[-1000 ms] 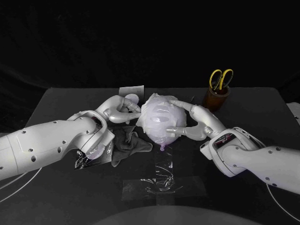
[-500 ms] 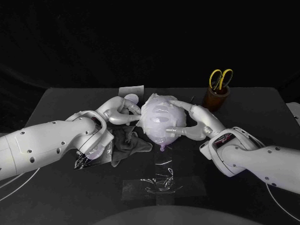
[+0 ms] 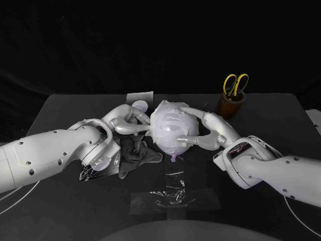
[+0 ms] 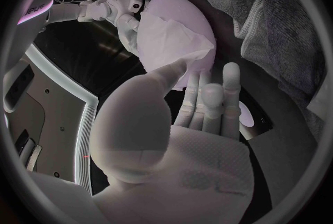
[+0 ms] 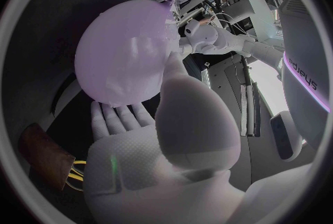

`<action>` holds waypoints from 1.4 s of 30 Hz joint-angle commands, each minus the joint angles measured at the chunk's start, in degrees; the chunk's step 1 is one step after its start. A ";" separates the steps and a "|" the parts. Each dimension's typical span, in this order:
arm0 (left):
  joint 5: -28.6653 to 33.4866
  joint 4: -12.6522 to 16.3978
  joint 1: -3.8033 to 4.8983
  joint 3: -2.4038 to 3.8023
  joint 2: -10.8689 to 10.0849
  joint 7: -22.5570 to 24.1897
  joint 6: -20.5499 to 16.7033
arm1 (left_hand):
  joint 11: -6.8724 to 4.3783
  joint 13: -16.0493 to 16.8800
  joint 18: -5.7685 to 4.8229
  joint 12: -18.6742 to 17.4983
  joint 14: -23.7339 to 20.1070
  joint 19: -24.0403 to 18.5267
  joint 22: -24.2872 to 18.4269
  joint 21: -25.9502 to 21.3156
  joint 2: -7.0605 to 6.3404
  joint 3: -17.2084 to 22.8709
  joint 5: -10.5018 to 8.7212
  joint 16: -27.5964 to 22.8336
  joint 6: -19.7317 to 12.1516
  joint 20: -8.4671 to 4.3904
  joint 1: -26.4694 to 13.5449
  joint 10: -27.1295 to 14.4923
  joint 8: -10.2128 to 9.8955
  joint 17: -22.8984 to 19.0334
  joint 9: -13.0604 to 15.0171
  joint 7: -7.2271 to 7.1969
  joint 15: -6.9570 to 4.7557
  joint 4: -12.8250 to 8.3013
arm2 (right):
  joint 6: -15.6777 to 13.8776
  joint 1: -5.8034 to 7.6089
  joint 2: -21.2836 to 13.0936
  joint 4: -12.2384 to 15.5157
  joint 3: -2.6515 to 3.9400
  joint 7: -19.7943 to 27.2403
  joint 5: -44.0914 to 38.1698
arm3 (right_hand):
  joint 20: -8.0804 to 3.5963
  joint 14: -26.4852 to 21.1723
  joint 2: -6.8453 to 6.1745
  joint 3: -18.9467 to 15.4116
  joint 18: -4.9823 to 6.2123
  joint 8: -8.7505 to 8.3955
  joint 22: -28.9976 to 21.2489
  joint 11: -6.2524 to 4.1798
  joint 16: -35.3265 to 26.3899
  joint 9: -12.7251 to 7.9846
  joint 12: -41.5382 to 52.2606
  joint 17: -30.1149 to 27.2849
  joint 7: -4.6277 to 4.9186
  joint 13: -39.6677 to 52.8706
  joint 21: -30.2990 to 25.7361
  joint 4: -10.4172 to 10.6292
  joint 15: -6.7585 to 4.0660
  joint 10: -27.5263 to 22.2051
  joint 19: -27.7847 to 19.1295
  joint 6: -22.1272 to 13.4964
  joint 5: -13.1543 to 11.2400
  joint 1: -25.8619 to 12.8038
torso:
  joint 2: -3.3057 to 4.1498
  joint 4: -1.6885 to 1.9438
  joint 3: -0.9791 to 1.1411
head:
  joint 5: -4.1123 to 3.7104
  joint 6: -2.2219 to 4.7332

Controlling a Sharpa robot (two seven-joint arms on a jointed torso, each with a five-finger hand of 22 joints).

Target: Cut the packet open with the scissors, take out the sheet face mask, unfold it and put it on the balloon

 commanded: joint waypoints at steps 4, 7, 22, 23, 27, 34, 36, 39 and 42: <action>-0.29 0.20 0.00 -0.01 0.69 0.06 1.87 | 0.06 -0.06 0.31 -0.21 -0.53 -0.22 -0.09 -0.46 -0.06 -0.72 -0.19 0.49 0.54 0.24 -0.06 -0.27 -0.28 0.26 -0.21 0.35 0.12 0.37 | 2.72 -0.37 0.19 -0.12 -0.30 -0.78 0.06 | -0.09 -0.18 0.84 0.42 0.30 0.32 0.08 0.21 -0.39 0.03 0.12 -0.09 8.24 0.10 0.23 -0.02 -0.03 -0.15 0.56 0.12 -0.37 -0.02 | 0.03 -0.02 0.03 | 0.15 -0.08; -0.30 0.05 0.00 -0.01 0.93 -0.10 1.48 | 0.01 -0.05 0.34 -0.04 -0.31 -0.19 -0.10 -0.48 0.31 -0.89 -0.19 0.72 0.95 0.27 -0.04 -0.03 -0.19 0.65 -0.29 0.29 0.09 0.64 | 2.72 -0.37 0.21 -0.10 -0.30 -0.78 0.08 | -0.09 -0.18 0.84 0.42 0.30 0.32 0.08 0.21 -0.39 0.03 0.12 -0.09 8.24 0.10 0.23 -0.02 -0.03 -0.15 0.56 0.12 -0.37 -0.02 | 0.04 -0.03 0.05 | 0.17 -0.09; 1.25 -0.64 0.00 -0.02 1.23 0.15 -2.57 | -3.60 1.13 -0.36 4.24 8.90 5.53 4.84 4.14 5.77 -0.16 -0.19 4.87 9.33 -1.63 3.61 7.63 3.93 13.02 0.93 -3.02 -2.99 1.72 | 2.82 -0.37 0.20 -0.08 -0.30 -0.80 0.13 | -0.09 -0.04 1.08 0.49 0.31 0.34 0.11 0.20 -0.37 0.05 0.14 -0.07 8.24 0.12 0.27 -0.03 -0.05 -0.01 0.66 0.26 -0.38 0.02 | 0.01 -0.03 0.04 | 0.01 -0.14; 1.37 -0.66 -0.01 -0.02 1.22 0.20 -2.79 | -4.05 1.18 -0.56 4.53 9.81 6.50 5.86 5.02 6.12 0.35 -0.20 5.16 9.53 -2.02 4.05 8.51 4.34 14.17 1.31 -3.12 -3.48 1.63 | 2.82 -0.37 0.19 -0.08 -0.30 -0.80 0.13 | -0.09 -0.04 1.08 0.49 0.31 0.34 0.11 0.20 -0.37 0.05 0.14 -0.07 8.24 0.12 0.27 -0.03 -0.05 -0.01 0.66 0.26 -0.38 0.02 | 0.01 -0.03 0.03 | 0.03 -0.13; 1.73 -0.74 -0.01 -0.01 1.12 0.28 -3.43 | -4.39 1.17 -0.76 4.69 10.63 7.35 6.83 5.83 6.09 0.86 -0.18 5.39 9.56 -2.40 4.18 9.21 4.77 15.24 1.82 -3.26 -3.79 1.66 | 2.83 -0.37 0.17 -0.08 -0.30 -0.81 0.14 | -0.09 -0.04 1.08 0.49 0.31 0.34 0.11 0.20 -0.37 0.05 0.14 -0.07 8.24 0.12 0.27 -0.03 -0.05 -0.01 0.66 0.26 -0.38 0.02 | 0.01 -0.02 0.02 | 0.03 -0.13; 2.64 -0.92 -0.01 -0.01 0.81 0.23 -3.79 | -4.64 1.11 -0.90 4.71 11.12 7.86 7.53 6.48 6.03 1.92 -0.17 5.49 9.38 -2.81 4.21 9.73 5.39 15.72 2.73 -3.35 -4.06 1.79 | 2.85 -0.37 0.17 -0.11 -0.30 -0.83 0.14 | -0.09 -0.04 1.08 0.49 0.31 0.34 0.11 0.20 -0.37 0.05 0.14 -0.07 8.24 0.12 0.27 -0.03 -0.05 -0.01 0.66 0.26 -0.38 0.02 | 0.00 -0.02 0.01 | 0.09 -0.15; 2.88 -0.93 -0.01 -0.01 0.74 0.24 -3.71 | -4.71 1.11 -0.89 4.72 11.22 7.79 7.55 6.55 6.00 2.54 -0.19 5.52 9.28 -2.94 4.22 9.81 5.64 15.76 3.18 -3.39 -4.14 1.82 | 2.85 -0.37 0.18 -0.12 -0.30 -0.83 0.14 | -0.09 -0.04 1.08 0.49 0.31 0.34 0.11 0.20 -0.37 0.05 0.14 -0.07 8.24 0.12 0.27 -0.03 -0.05 -0.01 0.66 0.26 -0.38 0.02 | 0.00 0.00 0.00 | 0.19 -0.19; 3.09 -0.92 -0.01 -0.01 0.63 0.31 -3.81 | -4.75 1.12 -0.90 4.73 11.29 7.76 7.65 6.66 5.88 3.17 -0.16 5.53 9.14 -3.05 4.21 9.80 5.87 15.81 3.66 -3.43 -4.20 1.81 | 2.87 -0.37 0.20 -0.15 -0.30 -0.83 0.14 | -0.09 -0.04 1.08 0.49 0.31 0.34 0.11 0.20 -0.37 0.05 0.14 -0.07 8.24 0.12 0.27 -0.03 -0.05 -0.01 0.66 0.26 -0.38 0.02 | 0.00 0.00 0.01 | 0.21 -0.19; 3.41 -0.98 -0.02 -0.01 0.46 0.34 -4.06 | -4.77 1.17 -0.95 4.80 11.43 7.83 7.95 6.94 5.73 4.20 -0.15 5.58 8.95 -3.19 4.19 9.72 6.15 16.01 4.36 -3.44 -4.24 1.76 | 2.89 -0.37 0.22 -0.17 -0.30 -0.84 0.14 | -0.09 -0.04 1.08 0.49 0.31 0.34 0.11 0.20 -0.37 0.05 0.14 -0.07 8.24 0.12 0.27 -0.03 -0.05 -0.01 0.66 0.26 -0.38 0.02 | 0.01 -0.04 0.01 | 0.24 -0.13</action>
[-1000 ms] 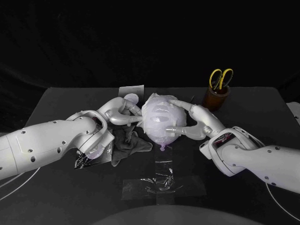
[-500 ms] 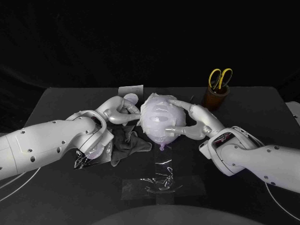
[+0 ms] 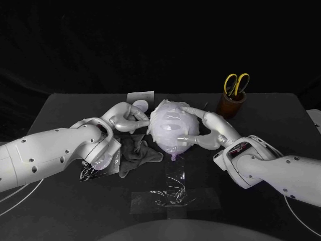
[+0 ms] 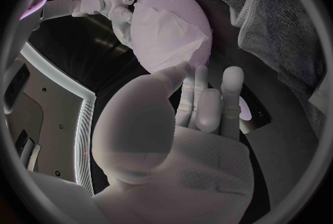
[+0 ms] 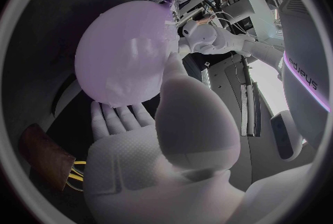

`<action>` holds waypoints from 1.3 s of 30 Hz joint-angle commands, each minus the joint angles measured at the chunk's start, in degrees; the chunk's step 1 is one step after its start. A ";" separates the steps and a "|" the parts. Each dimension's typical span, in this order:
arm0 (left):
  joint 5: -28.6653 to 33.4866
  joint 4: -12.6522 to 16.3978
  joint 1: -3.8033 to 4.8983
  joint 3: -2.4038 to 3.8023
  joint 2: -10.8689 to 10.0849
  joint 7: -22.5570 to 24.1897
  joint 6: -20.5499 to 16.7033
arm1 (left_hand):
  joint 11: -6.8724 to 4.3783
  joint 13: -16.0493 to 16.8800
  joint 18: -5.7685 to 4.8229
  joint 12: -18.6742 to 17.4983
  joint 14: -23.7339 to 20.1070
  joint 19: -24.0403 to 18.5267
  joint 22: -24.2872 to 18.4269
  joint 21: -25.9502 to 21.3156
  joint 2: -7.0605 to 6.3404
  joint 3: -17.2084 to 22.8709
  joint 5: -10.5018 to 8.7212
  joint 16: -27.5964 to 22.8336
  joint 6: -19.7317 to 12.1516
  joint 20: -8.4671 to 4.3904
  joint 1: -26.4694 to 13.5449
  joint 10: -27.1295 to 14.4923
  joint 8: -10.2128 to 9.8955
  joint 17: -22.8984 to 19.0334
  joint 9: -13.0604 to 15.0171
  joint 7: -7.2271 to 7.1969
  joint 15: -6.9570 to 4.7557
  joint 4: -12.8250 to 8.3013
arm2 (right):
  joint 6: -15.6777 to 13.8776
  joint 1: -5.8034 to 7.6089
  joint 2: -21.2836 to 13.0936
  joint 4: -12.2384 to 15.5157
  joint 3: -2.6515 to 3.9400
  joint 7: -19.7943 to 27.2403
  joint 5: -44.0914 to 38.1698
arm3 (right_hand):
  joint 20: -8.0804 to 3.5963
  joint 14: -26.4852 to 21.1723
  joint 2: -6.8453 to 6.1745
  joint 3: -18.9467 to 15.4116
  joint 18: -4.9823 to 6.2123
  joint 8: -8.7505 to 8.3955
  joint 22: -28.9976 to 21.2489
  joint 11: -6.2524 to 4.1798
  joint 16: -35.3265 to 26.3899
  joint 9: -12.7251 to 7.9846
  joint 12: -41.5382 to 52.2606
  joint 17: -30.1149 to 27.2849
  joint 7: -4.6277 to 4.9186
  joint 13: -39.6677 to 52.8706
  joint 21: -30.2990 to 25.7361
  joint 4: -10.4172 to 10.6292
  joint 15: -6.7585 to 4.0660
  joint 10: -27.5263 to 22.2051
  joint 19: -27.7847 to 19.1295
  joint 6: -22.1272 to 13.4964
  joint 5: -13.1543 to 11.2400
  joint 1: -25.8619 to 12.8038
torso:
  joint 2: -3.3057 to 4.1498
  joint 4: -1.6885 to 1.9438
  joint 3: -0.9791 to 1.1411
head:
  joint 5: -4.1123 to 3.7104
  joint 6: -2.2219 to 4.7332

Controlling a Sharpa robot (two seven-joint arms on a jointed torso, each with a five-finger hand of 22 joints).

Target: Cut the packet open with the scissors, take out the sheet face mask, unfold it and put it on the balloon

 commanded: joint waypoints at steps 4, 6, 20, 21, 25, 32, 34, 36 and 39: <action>1.95 -0.22 0.04 0.05 -0.33 0.56 -1.18 | -0.26 0.13 -0.49 0.45 0.43 0.24 0.51 0.60 -0.49 2.24 0.20 0.44 -0.39 -0.48 0.24 0.38 0.96 0.16 4.57 -0.25 0.01 -0.18 | 2.85 -0.38 0.13 -0.13 -0.32 -0.86 -0.04 | 0.11 -0.06 0.76 0.36 0.31 0.14 0.04 0.20 -0.38 0.06 0.37 -0.10 8.12 0.06 0.28 0.11 -0.05 -0.14 0.48 0.14 -0.39 0.07 | 0.02 -0.01 0.04 | 0.11 0.11; 2.22 -0.37 0.03 0.05 -0.44 0.42 -1.49 | -0.30 0.27 -0.52 0.66 0.46 0.29 0.83 0.93 -0.84 3.53 0.21 0.46 -0.47 -0.58 0.16 0.25 1.13 0.18 5.23 -0.23 -0.03 -0.47 | 2.87 -0.38 0.13 -0.14 -0.32 -0.87 -0.04 | 0.11 -0.06 0.76 0.36 0.31 0.14 0.04 0.20 -0.38 0.06 0.37 -0.10 8.12 0.06 0.28 0.11 -0.05 -0.14 0.48 0.14 -0.39 0.07 | 0.01 -0.01 0.04 | 0.16 0.14; 3.82 -0.84 0.04 0.04 -0.70 -0.13 0.06 | 1.32 -0.04 0.02 -0.40 -2.10 -3.85 -1.80 -0.81 -3.17 5.45 0.13 -0.29 -5.91 -0.20 -3.72 -2.81 -2.02 -4.77 6.99 1.04 1.21 0.01 | 2.95 -0.38 0.17 -0.15 -0.32 -0.85 -0.04 | 0.11 -0.16 0.77 0.35 0.31 0.12 0.04 0.21 -0.40 0.02 0.37 -0.13 8.11 0.06 0.29 0.11 -0.05 -0.15 0.50 0.07 -0.40 0.07 | -0.02 0.00 0.06 | 0.36 0.12; 3.87 -0.83 0.04 0.04 -0.70 -0.13 0.47 | 2.24 -0.55 0.30 -1.50 -3.70 -5.86 -3.79 -2.35 -5.53 3.49 0.11 -0.79 -7.91 0.19 -5.27 -4.12 -3.60 -7.56 6.27 1.79 1.92 0.39 | 2.95 -0.38 0.18 -0.16 -0.32 -0.85 -0.03 | 0.11 -0.16 0.77 0.35 0.31 0.12 0.04 0.21 -0.40 0.02 0.37 -0.13 8.11 0.06 0.29 0.11 -0.05 -0.15 0.50 0.07 -0.40 0.07 | 0.00 0.00 0.05 | 0.35 0.13; 3.94 -0.76 0.04 0.04 -0.65 -0.08 2.14 | 3.54 -1.90 0.38 -3.98 -6.79 -7.56 -5.36 -4.36 -7.27 0.69 0.17 -1.83 -9.72 1.47 -6.19 -5.63 -6.21 -12.00 4.73 2.92 3.29 1.18 | 2.97 -0.38 0.21 -0.16 -0.32 -0.85 -0.03 | 0.11 -0.16 0.77 0.35 0.31 0.12 0.04 0.21 -0.40 0.02 0.37 -0.13 8.11 0.06 0.29 0.11 -0.05 -0.15 0.50 0.07 -0.40 0.07 | 0.00 0.00 0.04 | 0.35 0.12; 3.95 -0.64 0.04 0.04 -0.55 0.26 3.89 | 3.82 -2.77 0.73 -5.29 -8.82 -8.05 -6.12 -5.71 -8.59 -3.25 0.15 -2.08 -9.44 2.43 -6.91 -5.61 -7.78 -14.35 3.54 3.05 3.72 2.40 | 2.97 -0.38 0.21 -0.12 -0.32 -0.86 -0.03 | 0.11 -0.16 0.77 0.35 0.31 0.12 0.04 0.21 -0.40 0.02 0.37 -0.13 8.11 0.06 0.29 0.11 -0.05 -0.15 0.50 0.07 -0.40 0.07 | 0.02 -0.03 0.04 | 0.36 0.05; 4.03 -0.65 0.04 0.03 -0.51 0.33 4.13 | 3.81 -2.87 0.77 -5.42 -8.94 -8.04 -6.21 -5.86 -8.59 -3.88 0.16 -2.02 -9.19 2.51 -7.01 -5.51 -7.94 -14.46 3.38 3.01 3.73 2.71 | 2.98 -0.38 0.21 -0.12 -0.32 -0.87 -0.03 | 0.11 -0.11 0.79 0.33 0.31 0.09 0.03 0.21 -0.41 -0.03 0.36 -0.13 8.12 0.06 0.30 0.10 -0.05 -0.16 0.53 0.00 -0.41 0.09 | 0.02 0.00 0.04 | 0.37 0.06; 4.13 -0.70 0.04 0.03 -0.45 0.38 4.31 | 3.79 -2.99 0.81 -5.55 -8.99 -8.00 -6.30 -6.01 -8.45 -4.48 0.16 -1.92 -8.97 2.57 -6.89 -5.40 -8.16 -14.45 3.17 2.99 3.72 2.99 | 2.98 -0.38 0.23 -0.12 -0.32 -0.87 -0.03 | 0.11 -0.11 0.79 0.33 0.31 0.09 0.03 0.21 -0.41 -0.03 0.36 -0.13 8.12 0.06 0.30 0.10 -0.05 -0.16 0.53 0.00 -0.41 0.09 | 0.03 0.00 0.05 | 0.34 0.00; 4.36 -0.77 0.04 0.03 -0.29 0.49 4.55 | 3.77 -3.08 0.83 -5.64 -9.06 -7.96 -6.37 -6.12 -8.21 -4.94 0.16 -1.85 -8.72 2.61 -6.80 -5.26 -8.32 -14.53 3.01 2.95 3.72 3.29 | 2.99 -0.38 0.23 -0.12 -0.32 -0.87 -0.03 | 0.11 -0.11 0.79 0.33 0.31 0.09 0.03 0.21 -0.41 -0.03 0.36 -0.13 8.12 0.06 0.30 0.10 -0.05 -0.16 0.53 0.00 -0.41 0.09 | 0.02 -0.05 0.04 | 0.30 -0.02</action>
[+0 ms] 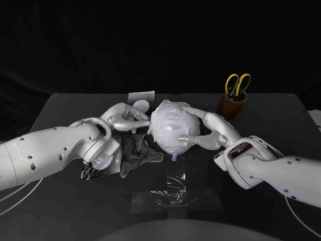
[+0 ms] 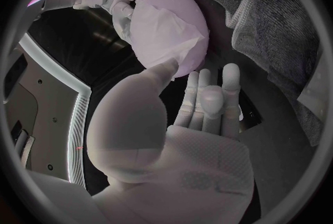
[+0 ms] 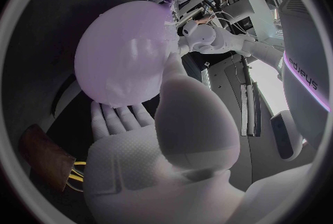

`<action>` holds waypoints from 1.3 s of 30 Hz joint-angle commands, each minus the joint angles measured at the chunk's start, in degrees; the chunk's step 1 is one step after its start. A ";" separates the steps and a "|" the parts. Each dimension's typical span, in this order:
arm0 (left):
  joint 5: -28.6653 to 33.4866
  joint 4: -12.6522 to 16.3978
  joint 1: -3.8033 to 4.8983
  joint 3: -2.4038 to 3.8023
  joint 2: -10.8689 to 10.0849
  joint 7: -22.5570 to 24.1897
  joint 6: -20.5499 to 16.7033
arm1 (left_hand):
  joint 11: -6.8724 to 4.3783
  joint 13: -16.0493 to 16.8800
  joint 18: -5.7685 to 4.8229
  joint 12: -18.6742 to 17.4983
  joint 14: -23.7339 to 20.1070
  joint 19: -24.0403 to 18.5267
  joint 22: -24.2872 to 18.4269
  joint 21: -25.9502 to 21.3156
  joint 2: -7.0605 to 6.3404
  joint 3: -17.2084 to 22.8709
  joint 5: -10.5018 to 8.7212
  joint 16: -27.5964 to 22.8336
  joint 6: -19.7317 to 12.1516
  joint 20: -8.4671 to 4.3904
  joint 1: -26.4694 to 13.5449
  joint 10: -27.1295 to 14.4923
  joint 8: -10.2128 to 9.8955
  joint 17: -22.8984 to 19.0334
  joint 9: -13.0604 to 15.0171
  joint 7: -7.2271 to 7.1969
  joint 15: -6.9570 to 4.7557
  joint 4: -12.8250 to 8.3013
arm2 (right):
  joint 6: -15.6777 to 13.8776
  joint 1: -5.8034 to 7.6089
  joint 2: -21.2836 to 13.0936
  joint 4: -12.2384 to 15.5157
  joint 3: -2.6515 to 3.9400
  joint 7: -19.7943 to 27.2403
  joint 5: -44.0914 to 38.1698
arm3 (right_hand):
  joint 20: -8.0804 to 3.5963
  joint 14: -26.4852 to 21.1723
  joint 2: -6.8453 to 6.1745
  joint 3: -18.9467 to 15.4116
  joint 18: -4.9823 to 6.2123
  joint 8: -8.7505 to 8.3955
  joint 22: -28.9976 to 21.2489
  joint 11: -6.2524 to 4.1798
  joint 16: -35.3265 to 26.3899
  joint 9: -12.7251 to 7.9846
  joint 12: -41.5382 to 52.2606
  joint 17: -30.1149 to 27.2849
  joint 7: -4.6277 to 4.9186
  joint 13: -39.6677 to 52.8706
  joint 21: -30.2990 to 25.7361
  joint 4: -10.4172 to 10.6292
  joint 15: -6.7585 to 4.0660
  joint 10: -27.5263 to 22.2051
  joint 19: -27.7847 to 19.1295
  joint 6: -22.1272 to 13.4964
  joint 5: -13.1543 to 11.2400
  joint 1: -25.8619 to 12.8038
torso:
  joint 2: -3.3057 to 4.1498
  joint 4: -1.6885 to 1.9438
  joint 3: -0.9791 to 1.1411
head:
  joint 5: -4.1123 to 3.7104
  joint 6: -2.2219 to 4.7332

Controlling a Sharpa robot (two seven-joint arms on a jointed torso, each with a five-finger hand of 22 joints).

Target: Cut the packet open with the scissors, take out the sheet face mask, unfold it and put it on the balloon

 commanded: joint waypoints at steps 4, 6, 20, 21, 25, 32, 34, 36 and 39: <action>1.13 0.02 0.04 0.04 0.44 0.88 2.22 | 0.02 -0.20 0.63 -0.28 -0.34 0.10 -0.15 -0.47 0.42 -0.81 -0.17 0.17 0.83 0.56 0.48 0.62 -0.42 -0.12 -0.27 0.04 -0.04 0.20 | 2.83 -0.38 0.11 -0.07 -0.32 -0.88 -0.06 | -0.10 -0.11 0.57 0.33 0.31 0.28 0.06 0.22 -0.18 0.05 0.15 -0.05 8.22 0.08 0.30 0.10 -0.05 -0.16 0.33 0.11 -0.18 -0.13 | 0.01 0.01 -0.03 | -0.10 0.00; 1.41 0.01 0.04 0.04 0.53 1.04 2.24 | -0.02 -0.27 0.64 -0.34 -0.36 0.14 -0.20 -0.54 0.79 -0.96 -0.16 0.23 1.08 0.55 0.74 0.77 -0.53 -0.14 -0.40 -0.01 -0.07 0.39 | 2.85 -0.38 0.12 -0.07 -0.32 -0.89 -0.06 | -0.10 -0.11 0.57 0.33 0.31 0.28 0.06 0.22 -0.18 0.05 0.15 -0.05 8.22 0.08 0.30 0.10 -0.05 -0.16 0.33 0.11 -0.18 -0.13 | 0.00 0.01 -0.02 | -0.13 0.00; 2.36 0.03 0.04 0.04 0.92 2.06 2.44 | -0.85 -0.86 0.69 -0.73 0.44 0.65 -0.27 -0.63 4.42 -0.06 -0.15 0.89 4.71 0.19 3.90 3.26 -0.39 0.88 -0.98 -1.43 -0.73 1.05 | 2.89 -0.38 0.17 -0.12 -0.32 -0.90 -0.05 | -0.10 -0.11 0.57 0.33 0.31 0.28 0.06 0.22 -0.18 0.05 0.15 -0.05 8.22 0.08 0.30 0.10 -0.05 -0.16 0.33 0.11 -0.18 -0.13 | 0.00 0.00 -0.01 | -0.73 0.14; 2.40 0.02 0.04 0.04 0.94 2.12 2.40 | -0.91 -0.90 0.70 -0.77 0.45 0.68 -0.26 -0.62 4.58 0.03 -0.16 0.91 4.89 0.16 4.07 3.42 -0.38 0.85 -1.01 -1.51 -0.78 1.04 | 2.90 -0.38 0.17 -0.12 -0.32 -0.91 -0.05 | -0.10 -0.11 0.57 0.33 0.31 0.28 0.06 0.22 -0.18 0.05 0.15 -0.05 8.22 0.08 0.30 0.10 -0.05 -0.16 0.33 0.11 -0.18 -0.13 | 0.00 0.00 0.00 | -0.69 0.17; 2.64 -0.04 0.04 0.04 1.03 2.59 2.05 | -1.83 -1.13 0.72 -0.77 1.58 1.02 -0.05 -0.30 6.68 1.27 -0.18 1.39 7.51 -0.29 6.19 5.76 0.42 2.35 -0.86 -2.36 -1.58 0.47 | 2.91 -0.38 0.17 -0.12 -0.32 -0.91 -0.05 | -0.10 -0.11 0.57 0.33 0.31 0.28 0.06 0.22 -0.18 0.05 0.15 -0.05 8.22 0.08 0.30 0.10 -0.05 -0.16 0.33 0.11 -0.18 -0.13 | 0.01 0.02 0.00 | -0.76 0.26; 3.16 -0.16 0.04 0.04 1.16 3.42 0.80 | -3.49 -1.06 0.25 -0.32 4.48 3.48 2.61 1.96 8.07 2.12 -0.16 2.30 10.49 -1.05 8.37 9.43 2.20 6.63 0.23 -2.89 -3.04 -1.18 | 2.92 -0.38 0.15 -0.11 -0.32 -0.92 -0.05 | -0.10 -0.11 0.57 0.33 0.31 0.28 0.06 0.22 -0.18 0.05 0.15 -0.05 8.22 0.08 0.30 0.10 -0.05 -0.16 0.33 0.11 -0.18 -0.13 | 0.00 0.01 0.00 | -0.78 0.34; 3.48 -0.21 0.04 0.04 1.19 3.63 0.30 | -3.83 -1.00 0.07 -0.23 5.43 4.36 3.56 2.77 8.35 2.65 -0.16 2.57 10.74 -1.31 8.40 10.35 2.51 7.96 0.63 -3.09 -3.39 -1.23 | 2.92 -0.38 0.14 -0.11 -0.32 -0.92 -0.05 | -0.10 -0.11 0.57 0.33 0.31 0.28 0.06 0.22 -0.18 0.05 0.15 -0.05 8.22 0.08 0.30 0.10 -0.05 -0.16 0.33 0.11 -0.18 -0.13 | 0.00 0.00 0.01 | -0.78 0.38; 3.95 -0.30 0.04 0.05 1.20 3.80 -0.27 | -3.94 -0.98 -0.02 -0.31 5.81 4.76 4.02 3.18 8.37 3.02 -0.16 2.67 10.77 -1.47 8.31 10.63 2.62 8.41 0.88 -3.18 -3.53 -1.22 | 2.91 -0.38 0.12 -0.10 -0.32 -0.92 -0.05 | -0.10 -0.11 0.57 0.33 0.31 0.28 0.06 0.22 -0.18 0.05 0.15 -0.05 8.22 0.08 0.30 0.10 -0.05 -0.16 0.33 0.11 -0.18 -0.13 | 0.00 0.00 0.00 | -0.77 0.40; 4.53 -0.41 0.04 0.05 1.21 3.94 -1.01 | -4.10 -0.86 -0.19 -0.37 6.55 5.51 4.92 3.96 8.35 3.98 -0.15 2.86 10.82 -1.76 8.21 11.03 2.83 9.38 1.45 -3.29 -3.72 -1.28 | 2.90 -0.38 0.11 -0.09 -0.32 -0.91 -0.05 | -0.10 -0.11 0.57 0.33 0.31 0.28 0.06 0.22 -0.18 0.05 0.15 -0.05 8.22 0.08 0.30 0.10 -0.05 -0.16 0.33 0.11 -0.18 -0.13 | 0.00 0.01 0.00 | -0.77 0.43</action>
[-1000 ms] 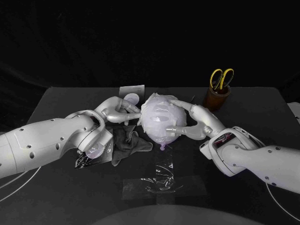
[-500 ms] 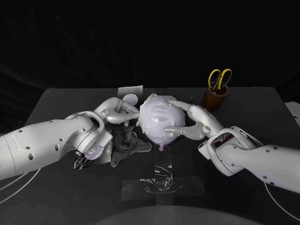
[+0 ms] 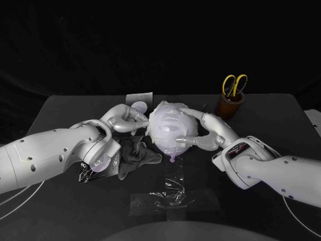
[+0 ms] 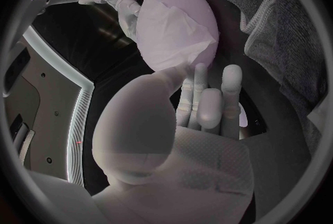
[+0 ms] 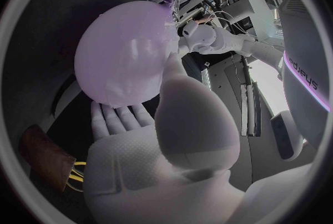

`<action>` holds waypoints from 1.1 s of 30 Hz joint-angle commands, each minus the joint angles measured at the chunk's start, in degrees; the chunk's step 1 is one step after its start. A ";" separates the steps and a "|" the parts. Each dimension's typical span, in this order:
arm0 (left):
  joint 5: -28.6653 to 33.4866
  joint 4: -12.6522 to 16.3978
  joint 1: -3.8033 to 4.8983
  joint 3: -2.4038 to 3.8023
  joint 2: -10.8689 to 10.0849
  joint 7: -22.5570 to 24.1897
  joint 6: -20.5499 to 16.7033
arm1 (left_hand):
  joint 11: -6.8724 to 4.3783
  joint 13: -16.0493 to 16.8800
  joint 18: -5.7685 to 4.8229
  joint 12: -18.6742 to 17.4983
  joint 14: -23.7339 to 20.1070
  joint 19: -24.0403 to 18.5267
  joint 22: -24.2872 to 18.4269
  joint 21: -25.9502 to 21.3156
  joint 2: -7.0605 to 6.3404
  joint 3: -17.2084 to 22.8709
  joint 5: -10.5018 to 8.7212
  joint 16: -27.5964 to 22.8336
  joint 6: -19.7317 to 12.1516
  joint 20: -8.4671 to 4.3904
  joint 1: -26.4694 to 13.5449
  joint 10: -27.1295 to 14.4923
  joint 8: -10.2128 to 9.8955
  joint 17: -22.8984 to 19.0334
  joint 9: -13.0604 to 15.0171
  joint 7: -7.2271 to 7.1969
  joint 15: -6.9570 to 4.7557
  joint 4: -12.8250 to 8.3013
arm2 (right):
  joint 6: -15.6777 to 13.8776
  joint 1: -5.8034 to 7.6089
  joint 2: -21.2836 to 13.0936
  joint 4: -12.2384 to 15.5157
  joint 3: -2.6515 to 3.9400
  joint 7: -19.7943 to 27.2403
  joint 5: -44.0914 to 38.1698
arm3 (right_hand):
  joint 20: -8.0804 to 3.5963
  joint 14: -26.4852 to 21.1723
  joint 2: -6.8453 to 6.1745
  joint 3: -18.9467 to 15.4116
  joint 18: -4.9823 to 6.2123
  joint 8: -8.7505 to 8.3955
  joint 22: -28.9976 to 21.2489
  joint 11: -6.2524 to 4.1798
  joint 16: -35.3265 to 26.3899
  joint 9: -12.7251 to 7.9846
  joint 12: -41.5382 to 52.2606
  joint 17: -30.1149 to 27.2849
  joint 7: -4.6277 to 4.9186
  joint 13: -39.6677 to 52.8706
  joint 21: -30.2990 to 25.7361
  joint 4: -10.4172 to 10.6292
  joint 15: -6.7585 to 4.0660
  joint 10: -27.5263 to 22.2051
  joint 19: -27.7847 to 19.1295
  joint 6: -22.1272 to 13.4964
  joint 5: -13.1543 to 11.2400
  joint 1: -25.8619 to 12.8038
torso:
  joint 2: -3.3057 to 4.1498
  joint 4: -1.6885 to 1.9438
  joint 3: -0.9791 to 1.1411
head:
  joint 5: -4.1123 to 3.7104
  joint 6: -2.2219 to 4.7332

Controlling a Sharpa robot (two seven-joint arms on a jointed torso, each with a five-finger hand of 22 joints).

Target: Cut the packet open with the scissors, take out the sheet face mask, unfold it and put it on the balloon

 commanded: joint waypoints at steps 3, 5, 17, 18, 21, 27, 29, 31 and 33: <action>1.90 0.00 0.05 0.05 0.13 1.69 -2.12 | -0.37 0.23 -0.10 0.30 0.75 0.76 0.75 0.70 0.29 1.02 0.22 0.47 0.27 -0.14 0.27 1.04 0.54 0.87 2.25 -0.14 -0.09 -0.04 | 2.80 -0.38 0.08 -0.05 -0.33 -0.88 -0.08 | -0.10 -0.11 0.57 0.34 0.31 0.20 0.08 0.30 -0.18 0.08 0.12 -0.06 8.32 0.09 0.30 0.10 -0.05 -0.06 0.33 0.22 -0.18 -0.13 | 0.01 0.01 -0.01 | -0.03 0.09; 2.04 -0.03 0.05 0.05 0.10 1.66 -2.47 | -0.40 0.33 -0.14 0.32 0.91 0.95 1.01 0.94 0.19 1.45 0.23 0.51 0.28 -0.23 0.24 1.09 0.62 1.05 2.51 -0.15 -0.13 -0.12 | 2.79 -0.38 0.07 -0.05 -0.33 -0.87 -0.08 | -0.10 -0.11 0.57 0.34 0.31 0.20 0.08 0.30 -0.18 0.08 0.12 -0.06 8.32 0.09 0.30 0.10 -0.05 -0.06 0.33 0.22 -0.18 -0.13 | 0.03 0.01 -0.02 | -0.01 0.13; 2.92 -0.32 0.05 0.05 -0.40 1.33 -3.77 | -0.47 1.61 -0.29 0.90 1.47 1.45 2.38 2.36 -1.37 6.17 0.27 0.59 0.30 -0.86 -0.73 1.02 0.95 1.43 4.92 -0.11 -0.25 -1.04 | 2.78 -0.38 0.00 -0.06 -0.33 -0.87 -0.08 | -0.10 -0.11 0.57 0.34 0.31 0.20 0.08 0.30 -0.18 0.08 0.12 -0.06 8.32 0.09 0.30 0.10 -0.05 -0.06 0.33 0.22 -0.18 -0.13 | 0.00 0.04 -0.04 | 0.21 0.07; 2.93 -0.33 0.05 0.05 -0.42 1.27 -3.62 | -0.47 1.78 -0.29 0.99 1.50 1.43 2.47 2.46 -1.59 6.64 0.28 0.60 0.31 -0.91 -0.92 0.99 0.97 1.46 5.20 -0.11 -0.27 -1.16 | 2.79 -0.38 0.01 -0.06 -0.33 -0.87 -0.08 | -0.10 -0.11 0.57 0.34 0.31 0.20 0.08 0.30 -0.18 0.08 0.12 -0.06 8.32 0.09 0.30 0.10 -0.05 -0.06 0.33 0.22 -0.18 -0.13 | 0.01 0.03 -0.04 | 0.23 0.07; 2.58 -0.32 0.04 0.05 -0.46 1.06 -3.08 | -0.45 2.11 -0.20 1.12 1.40 0.97 2.22 2.38 -1.85 7.61 0.26 0.57 0.20 -0.98 -1.42 0.81 0.95 1.18 5.78 -0.11 -0.26 -1.28 | 2.80 -0.38 0.00 -0.08 -0.33 -0.88 -0.08 | -0.10 -0.11 0.57 0.34 0.31 0.20 0.08 0.30 -0.18 0.08 0.12 -0.06 8.32 0.09 0.30 0.10 -0.05 -0.06 0.33 0.22 -0.18 -0.13 | 0.01 0.02 -0.05 | 0.21 0.07; 1.94 -0.25 0.04 0.05 -0.52 0.41 -1.40 | -0.13 2.28 -0.06 0.85 0.88 0.01 1.54 1.90 -2.14 7.89 0.19 0.42 -0.59 -0.95 -2.61 0.14 0.60 0.25 6.31 0.20 -0.04 -0.83 | 2.84 -0.38 0.05 -0.11 -0.33 -0.90 -0.08 | -0.10 -0.11 0.57 0.34 0.31 0.20 0.08 0.30 -0.18 0.08 0.12 -0.06 8.32 0.09 0.30 0.10 -0.05 -0.06 0.33 0.22 -0.18 -0.13 | -0.01 0.04 -0.02 | 0.25 0.04; 1.73 -0.18 0.04 0.05 -0.53 0.04 -0.43 | 0.50 1.95 0.19 -0.08 -0.24 -1.61 0.01 0.74 -2.62 6.78 0.15 0.16 -1.84 -0.80 -4.05 -1.26 0.03 -1.88 6.36 0.41 0.50 0.01 | 2.86 -0.38 0.07 -0.12 -0.33 -0.90 -0.08 | -0.10 -0.11 0.57 0.34 0.31 0.20 0.08 0.30 -0.18 0.08 0.12 -0.06 8.32 0.09 0.30 0.10 -0.05 -0.06 0.33 0.22 -0.18 -0.13 | -0.02 0.03 -0.01 | 0.30 0.03; 1.47 -0.14 0.04 0.05 -0.50 -0.28 0.47 | 1.37 1.47 0.37 -1.28 -1.67 -3.55 -1.65 -0.81 -3.64 4.84 0.16 -0.22 -3.84 -0.34 -5.28 -2.95 -1.22 -3.97 6.07 0.76 1.28 0.52 | 2.87 -0.38 0.09 -0.12 -0.33 -0.90 -0.08 | -0.10 -0.11 0.57 0.34 0.31 0.20 0.08 0.30 -0.18 0.08 0.12 -0.06 8.32 0.09 0.30 0.10 -0.05 -0.06 0.33 0.22 -0.18 -0.13 | -0.01 0.02 -0.01 | 0.35 0.00; 1.28 -0.11 0.04 0.05 -0.47 -0.56 1.11 | 1.86 1.24 0.41 -1.82 -2.50 -4.36 -2.34 -1.55 -4.61 3.50 0.17 -0.41 -4.80 -0.02 -6.27 -3.65 -2.01 -5.14 5.73 1.09 1.74 0.98 | 2.87 -0.38 0.11 -0.13 -0.33 -0.90 -0.08 | -0.10 -0.11 0.57 0.34 0.31 0.20 0.08 0.30 -0.18 0.08 0.12 -0.06 8.32 0.09 0.30 0.10 -0.05 -0.06 0.33 0.22 -0.18 -0.13 | -0.02 0.01 -0.01 | 0.37 0.00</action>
